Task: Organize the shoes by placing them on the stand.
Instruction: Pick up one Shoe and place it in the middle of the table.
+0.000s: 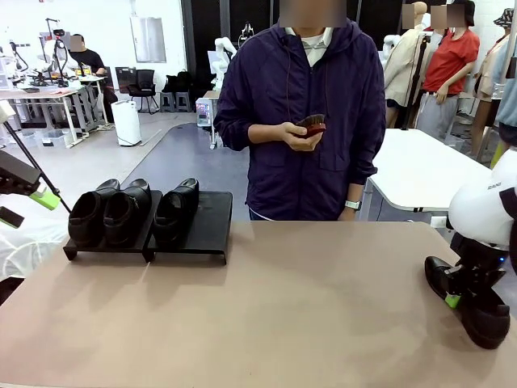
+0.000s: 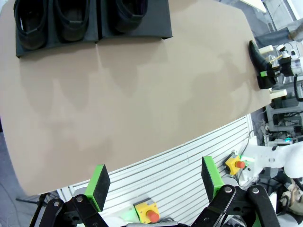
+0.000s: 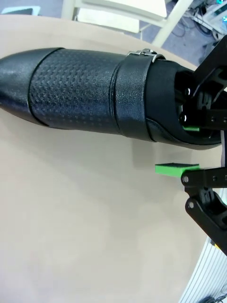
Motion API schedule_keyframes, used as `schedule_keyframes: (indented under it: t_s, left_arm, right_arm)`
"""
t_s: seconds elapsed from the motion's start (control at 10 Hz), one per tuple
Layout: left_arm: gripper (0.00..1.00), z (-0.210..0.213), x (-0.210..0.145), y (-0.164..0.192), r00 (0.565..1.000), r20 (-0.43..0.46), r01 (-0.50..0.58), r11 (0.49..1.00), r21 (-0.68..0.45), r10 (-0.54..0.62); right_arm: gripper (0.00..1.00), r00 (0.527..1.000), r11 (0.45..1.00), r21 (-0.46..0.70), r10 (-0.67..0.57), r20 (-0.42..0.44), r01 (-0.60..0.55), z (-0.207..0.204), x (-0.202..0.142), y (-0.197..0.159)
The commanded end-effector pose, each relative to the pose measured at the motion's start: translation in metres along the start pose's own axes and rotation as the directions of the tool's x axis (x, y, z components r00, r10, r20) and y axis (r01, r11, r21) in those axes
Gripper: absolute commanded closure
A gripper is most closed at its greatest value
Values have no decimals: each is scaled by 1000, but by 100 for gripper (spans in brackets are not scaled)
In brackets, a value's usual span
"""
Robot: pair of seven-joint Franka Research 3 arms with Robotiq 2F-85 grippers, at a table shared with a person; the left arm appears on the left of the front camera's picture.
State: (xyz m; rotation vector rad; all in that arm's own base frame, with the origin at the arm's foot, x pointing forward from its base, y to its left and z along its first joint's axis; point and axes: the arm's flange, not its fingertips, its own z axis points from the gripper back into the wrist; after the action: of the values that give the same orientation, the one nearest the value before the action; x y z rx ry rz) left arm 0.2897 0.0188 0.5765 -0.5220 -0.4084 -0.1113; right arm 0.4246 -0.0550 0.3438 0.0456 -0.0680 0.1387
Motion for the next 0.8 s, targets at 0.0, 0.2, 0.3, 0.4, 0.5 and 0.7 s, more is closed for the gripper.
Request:
schedule_keyframes:
  t_s: [0.0, 0.2, 0.3, 0.4, 0.5, 0.7]
  left_arm:
    - [0, 3, -1, 3, 1000, -6, 11, 1000, 1, -11]
    - [0, 3, -1, 3, 1000, -6, 11, 1000, 1, -11]
    - [0, 3, -1, 3, 1000, -6, 11, 1000, 1, -11]
    - [0, 3, -1, 3, 1000, -6, 11, 1000, 1, -11]
    - [0, 3, -1, 3, 1000, -6, 11, 1000, 1, -11]
    - [0, 3, -1, 3, 1000, -6, 11, 1000, 1, -11]
  right_arm:
    - [100, 1000, 1000, -25, 10, 7, -10, -5, 0, -4]
    - [100, 1000, 999, -31, 4, 7, -4, -4, -1, -7]
    - [100, 1000, 999, -33, -4, 19, 5, 1, -2, -10]
    - [100, 999, 999, -38, -14, 37, 16, 7, -4, -14]
    - [100, 998, 1000, -24, -19, 63, 21, 18, -6, -15]
    - [100, 986, 993, 8, -114, 118, 114, 61, -14, -13]
